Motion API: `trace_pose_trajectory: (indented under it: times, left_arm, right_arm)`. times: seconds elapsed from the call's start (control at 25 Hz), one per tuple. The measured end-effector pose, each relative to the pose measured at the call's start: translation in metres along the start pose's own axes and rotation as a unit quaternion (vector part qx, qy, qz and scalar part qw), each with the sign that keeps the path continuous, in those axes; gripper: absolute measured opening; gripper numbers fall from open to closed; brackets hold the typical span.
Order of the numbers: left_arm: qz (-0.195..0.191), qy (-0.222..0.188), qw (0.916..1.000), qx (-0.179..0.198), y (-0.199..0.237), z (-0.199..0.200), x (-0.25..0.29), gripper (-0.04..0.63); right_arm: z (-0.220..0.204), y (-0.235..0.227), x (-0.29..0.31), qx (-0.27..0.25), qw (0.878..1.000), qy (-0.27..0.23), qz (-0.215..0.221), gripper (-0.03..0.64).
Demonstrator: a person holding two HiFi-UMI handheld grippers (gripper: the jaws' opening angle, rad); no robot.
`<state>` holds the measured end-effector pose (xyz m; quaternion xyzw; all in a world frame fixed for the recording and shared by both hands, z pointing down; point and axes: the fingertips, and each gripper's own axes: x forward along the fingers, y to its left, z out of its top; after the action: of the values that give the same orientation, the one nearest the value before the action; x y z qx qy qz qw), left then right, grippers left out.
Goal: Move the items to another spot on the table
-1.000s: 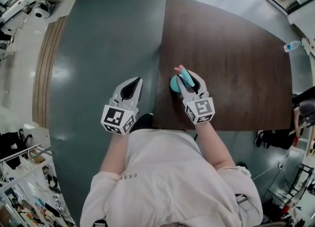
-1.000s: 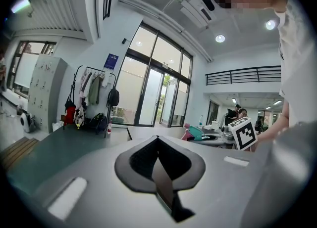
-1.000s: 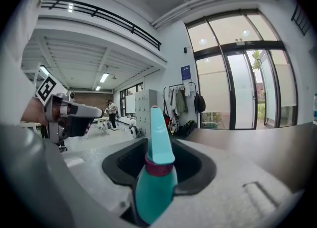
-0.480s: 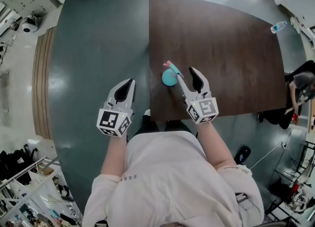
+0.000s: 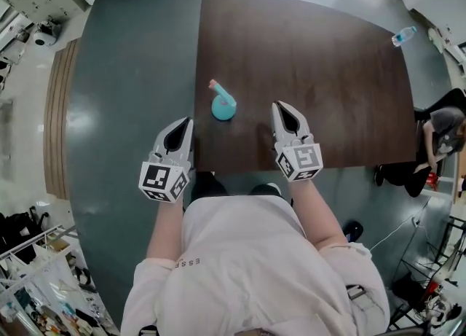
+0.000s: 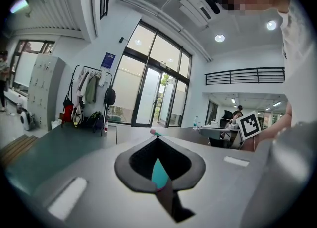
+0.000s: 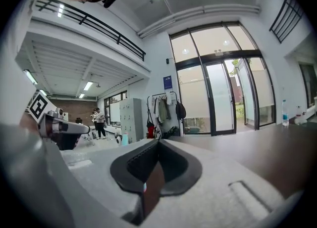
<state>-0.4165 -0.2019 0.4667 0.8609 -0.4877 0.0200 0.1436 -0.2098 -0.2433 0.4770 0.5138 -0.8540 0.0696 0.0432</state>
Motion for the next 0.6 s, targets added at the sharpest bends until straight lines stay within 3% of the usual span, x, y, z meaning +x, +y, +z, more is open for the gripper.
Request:
trace_pose_trajectory:
  times: [0.36,0.6]
  left_arm:
    - [0.057,-0.038,0.9976,0.004,-0.109,-0.016,0.024,0.009]
    - [0.068,-0.045,0.9966,0.010,-0.191,-0.035,0.028,0.009]
  right_arm:
    - [-0.011,-0.076,-0.071,-0.019,0.998,0.009,0.067,-0.009]
    - [-0.028,-0.125,-0.132,-0.030,0.995,0.033,0.089,-0.009]
